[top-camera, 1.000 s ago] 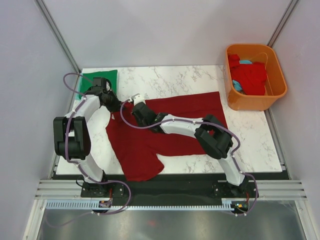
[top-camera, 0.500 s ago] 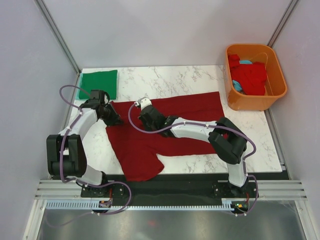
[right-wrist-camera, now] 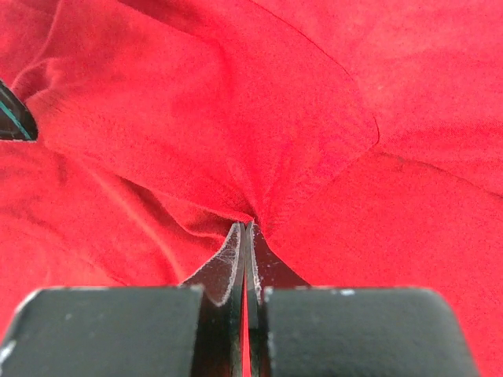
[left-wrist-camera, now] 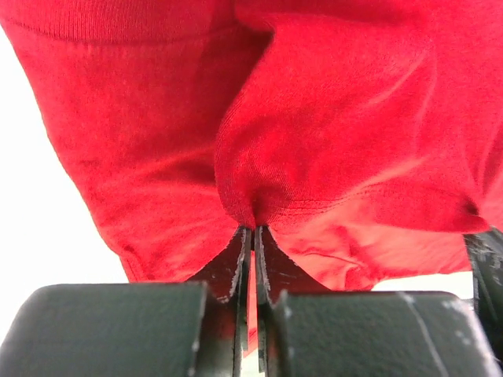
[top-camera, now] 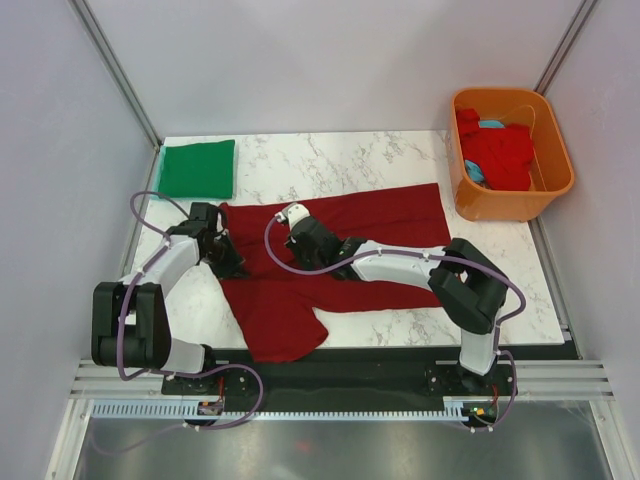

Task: Fold and stack the t-shirts
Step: Fold the tshirt

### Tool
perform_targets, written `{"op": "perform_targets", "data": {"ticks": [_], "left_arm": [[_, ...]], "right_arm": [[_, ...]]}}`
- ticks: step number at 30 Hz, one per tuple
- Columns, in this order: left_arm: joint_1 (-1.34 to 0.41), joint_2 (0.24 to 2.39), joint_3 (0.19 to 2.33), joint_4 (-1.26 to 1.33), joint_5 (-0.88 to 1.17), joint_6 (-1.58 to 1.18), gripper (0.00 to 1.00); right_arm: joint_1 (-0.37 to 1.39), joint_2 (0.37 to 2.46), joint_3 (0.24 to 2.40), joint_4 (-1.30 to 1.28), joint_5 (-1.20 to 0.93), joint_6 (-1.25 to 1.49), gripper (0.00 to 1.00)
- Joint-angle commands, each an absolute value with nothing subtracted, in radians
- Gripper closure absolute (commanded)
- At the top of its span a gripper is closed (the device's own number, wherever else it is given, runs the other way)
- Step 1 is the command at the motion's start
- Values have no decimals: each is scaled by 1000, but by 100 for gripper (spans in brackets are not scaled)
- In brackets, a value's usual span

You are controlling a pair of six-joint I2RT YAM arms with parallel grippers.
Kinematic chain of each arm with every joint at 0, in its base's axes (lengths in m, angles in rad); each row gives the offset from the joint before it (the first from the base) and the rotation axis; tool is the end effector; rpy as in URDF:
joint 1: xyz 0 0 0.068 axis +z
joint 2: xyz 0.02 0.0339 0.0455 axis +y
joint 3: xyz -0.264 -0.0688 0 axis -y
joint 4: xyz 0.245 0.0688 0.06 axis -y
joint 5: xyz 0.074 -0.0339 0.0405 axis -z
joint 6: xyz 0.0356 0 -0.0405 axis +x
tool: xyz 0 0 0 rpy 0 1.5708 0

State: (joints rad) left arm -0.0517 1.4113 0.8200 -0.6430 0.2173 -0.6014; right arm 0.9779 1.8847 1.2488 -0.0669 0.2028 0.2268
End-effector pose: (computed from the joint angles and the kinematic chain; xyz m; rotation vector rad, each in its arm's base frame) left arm 0.2501 -0.0206 0.1847 -0.7248 2.7654 -0.4511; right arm 0.2391 0.3421 0.1970 -0.7385 2.1671 0.4088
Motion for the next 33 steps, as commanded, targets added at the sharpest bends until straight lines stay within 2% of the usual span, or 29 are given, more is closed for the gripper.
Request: {"op": "perform_targets", "data": {"ticks": [1, 3, 6, 7, 9, 10, 13, 22, 33], "left_arm": [[-74, 1388, 810, -655, 202, -586, 93], [-80, 1387, 802, -657, 195, -598, 90], [-80, 1387, 788, -664, 161, -601, 78], [-81, 1388, 796, -676, 158, -600, 74], [-81, 1384, 813, -690, 155, -589, 72], [-81, 1381, 839, -701, 152, -586, 71], [-81, 1365, 903, -730, 112, -578, 68], [-81, 1529, 1129, -723, 34, -528, 57], [-87, 1989, 1475, -644, 83, -500, 58]], "right_arm": [[982, 1825, 1229, -48, 167, 199, 100], [982, 1825, 1218, -49, 140, 198, 100], [980, 1828, 1210, -49, 95, 193, 99], [982, 1830, 1209, -60, 89, 190, 95], [980, 1829, 1216, -84, 98, 187, 86], [980, 1827, 1219, -107, 100, 187, 77], [979, 1806, 1221, -126, 110, 192, 71], [905, 1833, 1267, -141, 193, 255, 68], [647, 1982, 1413, -172, 282, 324, 67]]}}
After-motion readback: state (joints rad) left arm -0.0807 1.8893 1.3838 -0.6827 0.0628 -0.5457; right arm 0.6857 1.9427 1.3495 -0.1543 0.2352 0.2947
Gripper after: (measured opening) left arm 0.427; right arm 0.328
